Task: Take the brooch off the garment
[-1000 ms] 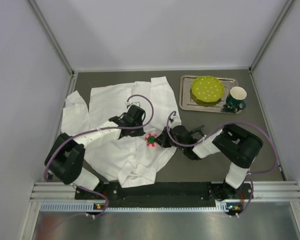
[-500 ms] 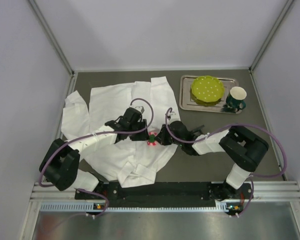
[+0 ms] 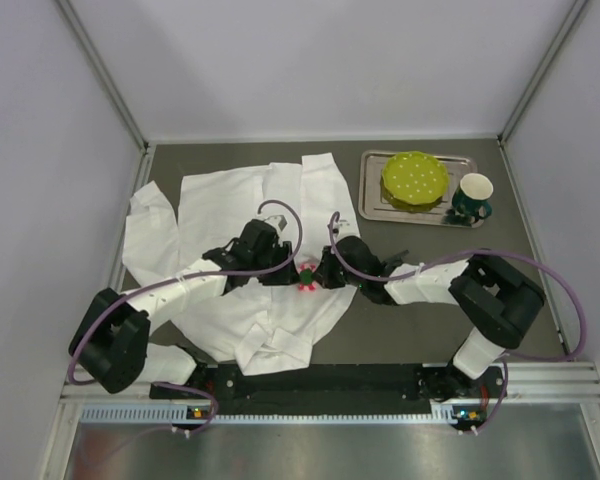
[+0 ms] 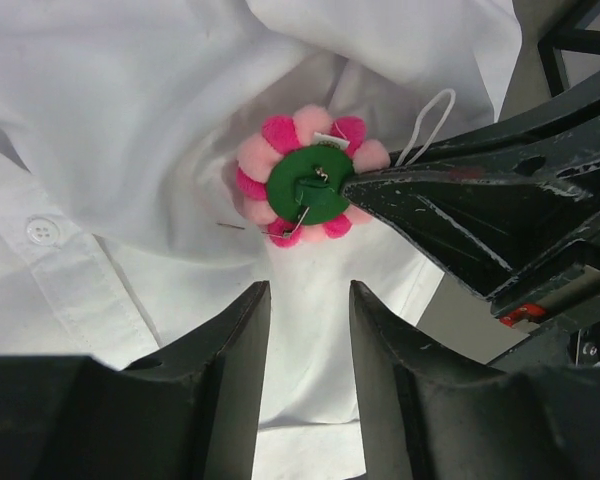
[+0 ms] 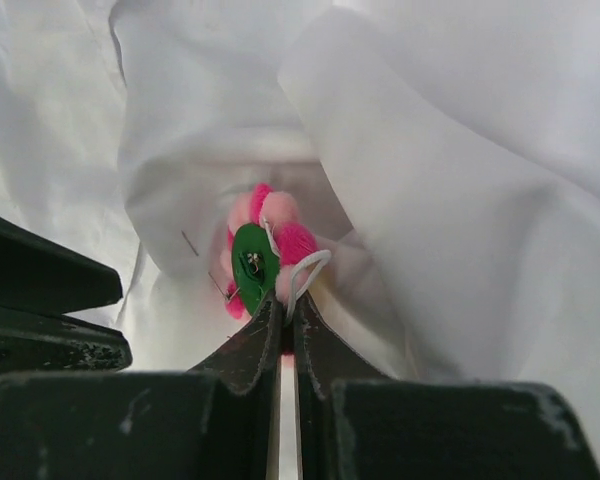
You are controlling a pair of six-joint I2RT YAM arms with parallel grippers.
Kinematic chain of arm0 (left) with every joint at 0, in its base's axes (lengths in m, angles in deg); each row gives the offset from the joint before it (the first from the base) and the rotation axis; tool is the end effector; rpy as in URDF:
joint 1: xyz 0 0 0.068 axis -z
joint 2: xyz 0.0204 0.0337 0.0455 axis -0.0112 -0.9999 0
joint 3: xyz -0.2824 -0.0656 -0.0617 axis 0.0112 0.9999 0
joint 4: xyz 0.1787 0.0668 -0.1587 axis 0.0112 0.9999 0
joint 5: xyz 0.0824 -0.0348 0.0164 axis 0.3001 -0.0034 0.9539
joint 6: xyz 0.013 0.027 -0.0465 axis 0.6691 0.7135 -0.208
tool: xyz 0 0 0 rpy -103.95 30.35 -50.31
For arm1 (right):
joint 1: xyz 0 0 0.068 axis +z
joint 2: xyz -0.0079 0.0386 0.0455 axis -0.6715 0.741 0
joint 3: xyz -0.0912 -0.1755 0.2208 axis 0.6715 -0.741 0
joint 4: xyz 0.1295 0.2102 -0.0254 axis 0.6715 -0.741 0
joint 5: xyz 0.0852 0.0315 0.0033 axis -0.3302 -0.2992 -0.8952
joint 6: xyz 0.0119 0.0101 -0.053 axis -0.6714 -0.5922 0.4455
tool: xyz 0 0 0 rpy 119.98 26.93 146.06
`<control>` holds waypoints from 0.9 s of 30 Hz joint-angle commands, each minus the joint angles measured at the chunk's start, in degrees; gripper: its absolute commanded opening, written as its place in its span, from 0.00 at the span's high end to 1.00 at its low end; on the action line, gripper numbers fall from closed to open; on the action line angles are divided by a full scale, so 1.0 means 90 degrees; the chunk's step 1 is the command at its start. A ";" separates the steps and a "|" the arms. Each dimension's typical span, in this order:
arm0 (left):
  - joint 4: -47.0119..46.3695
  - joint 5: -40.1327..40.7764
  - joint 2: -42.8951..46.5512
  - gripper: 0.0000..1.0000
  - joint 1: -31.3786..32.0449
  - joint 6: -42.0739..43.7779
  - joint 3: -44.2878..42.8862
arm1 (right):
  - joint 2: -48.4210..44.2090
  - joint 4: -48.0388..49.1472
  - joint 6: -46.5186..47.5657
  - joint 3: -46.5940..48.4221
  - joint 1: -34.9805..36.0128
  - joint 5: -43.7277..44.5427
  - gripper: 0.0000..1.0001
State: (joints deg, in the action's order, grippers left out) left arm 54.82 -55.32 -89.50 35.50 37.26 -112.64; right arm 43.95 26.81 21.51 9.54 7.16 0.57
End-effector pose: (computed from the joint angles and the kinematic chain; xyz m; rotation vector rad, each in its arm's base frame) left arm 0.2021 -0.1549 0.2344 0.1149 2.5542 -0.7173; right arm 0.2049 0.2373 0.1837 -0.2046 2.2843 0.8263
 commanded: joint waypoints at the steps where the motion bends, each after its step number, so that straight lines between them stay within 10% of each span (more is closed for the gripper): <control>1: -0.0409 -0.0014 0.0183 0.59 -0.0012 -0.0141 0.0239 | -0.0320 -0.1202 0.0607 0.0849 0.0123 0.0231 1.00; 27: -0.0419 0.0124 0.1227 0.54 -0.0217 -0.0659 0.0552 | -0.1325 -0.3246 0.1410 0.1174 0.0826 0.1647 1.00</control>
State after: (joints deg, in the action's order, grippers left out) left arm 53.44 -52.18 -78.98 34.05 32.54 -108.03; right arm 34.91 -0.84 33.42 19.92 13.94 14.08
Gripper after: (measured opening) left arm 0.462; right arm 0.017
